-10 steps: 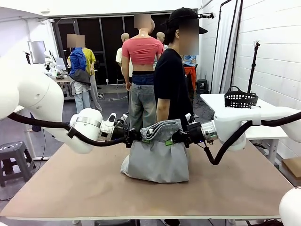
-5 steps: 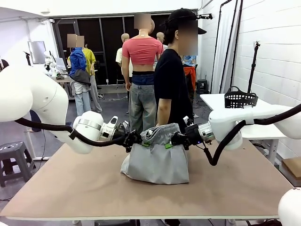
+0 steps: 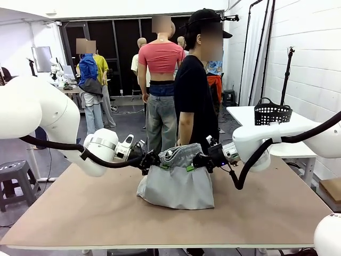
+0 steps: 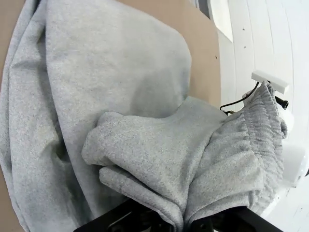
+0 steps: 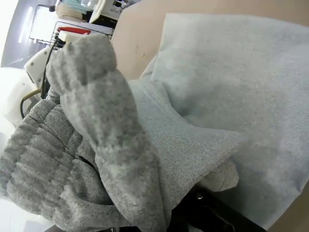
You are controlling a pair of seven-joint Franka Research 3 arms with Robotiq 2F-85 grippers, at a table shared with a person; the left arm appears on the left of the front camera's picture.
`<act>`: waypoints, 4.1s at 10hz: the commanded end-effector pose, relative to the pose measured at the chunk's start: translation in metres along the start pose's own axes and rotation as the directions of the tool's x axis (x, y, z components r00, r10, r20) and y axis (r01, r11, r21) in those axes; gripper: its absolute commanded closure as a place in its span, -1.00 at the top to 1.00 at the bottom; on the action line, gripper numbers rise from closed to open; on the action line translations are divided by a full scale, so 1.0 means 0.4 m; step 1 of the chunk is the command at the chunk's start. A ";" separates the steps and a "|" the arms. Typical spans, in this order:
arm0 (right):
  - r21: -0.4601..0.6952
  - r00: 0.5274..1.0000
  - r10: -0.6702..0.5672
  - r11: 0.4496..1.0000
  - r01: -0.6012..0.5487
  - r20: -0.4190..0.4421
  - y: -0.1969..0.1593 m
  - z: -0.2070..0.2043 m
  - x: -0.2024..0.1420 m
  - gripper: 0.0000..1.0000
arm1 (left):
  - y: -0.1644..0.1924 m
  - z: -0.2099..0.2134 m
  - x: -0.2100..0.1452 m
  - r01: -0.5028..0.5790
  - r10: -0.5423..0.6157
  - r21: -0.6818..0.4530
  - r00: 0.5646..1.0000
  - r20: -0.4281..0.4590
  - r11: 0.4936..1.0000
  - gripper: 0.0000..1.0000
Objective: Fold the training pants.
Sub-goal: Fold the Training pants in half.
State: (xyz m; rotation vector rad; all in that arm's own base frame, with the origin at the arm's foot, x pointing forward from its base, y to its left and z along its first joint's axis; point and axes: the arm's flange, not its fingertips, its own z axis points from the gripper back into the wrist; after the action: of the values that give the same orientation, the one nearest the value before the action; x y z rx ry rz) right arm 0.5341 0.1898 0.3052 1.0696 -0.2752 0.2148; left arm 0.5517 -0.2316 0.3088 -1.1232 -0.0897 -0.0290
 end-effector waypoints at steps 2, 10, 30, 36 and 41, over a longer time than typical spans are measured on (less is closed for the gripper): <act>-0.112 0.995 -0.071 0.991 0.078 0.067 -0.100 0.025 0.048 -1.00 | 0.059 0.050 0.045 -0.021 0.014 0.104 0.997 0.070 0.994 -1.00; -0.111 0.986 -0.099 0.987 0.114 0.134 -0.142 0.025 0.100 -1.00 | 0.084 0.042 0.104 -0.055 0.042 0.098 0.991 0.125 0.994 -1.00; -0.100 0.983 -0.178 0.978 0.182 0.052 -0.160 -0.049 0.167 -1.00 | 0.086 -0.043 0.193 -0.135 0.124 0.093 0.985 0.116 0.986 -1.00; -0.160 0.954 -0.291 0.940 0.300 0.077 -0.160 -0.023 0.155 0.59 | 0.114 -0.022 0.183 -0.218 0.196 0.147 0.969 0.154 0.965 0.41; -0.204 0.935 -0.324 0.915 0.349 0.147 -0.130 0.065 0.141 1.00 | 0.103 0.051 0.169 -0.246 0.214 0.153 0.957 0.195 0.957 1.00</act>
State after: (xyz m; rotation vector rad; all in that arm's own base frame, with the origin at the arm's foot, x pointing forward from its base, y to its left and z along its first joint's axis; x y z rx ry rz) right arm 0.6125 0.1465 0.2835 0.9072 -0.2056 -0.1377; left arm 0.6292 -0.2012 0.2785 -0.9848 -0.1158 0.2620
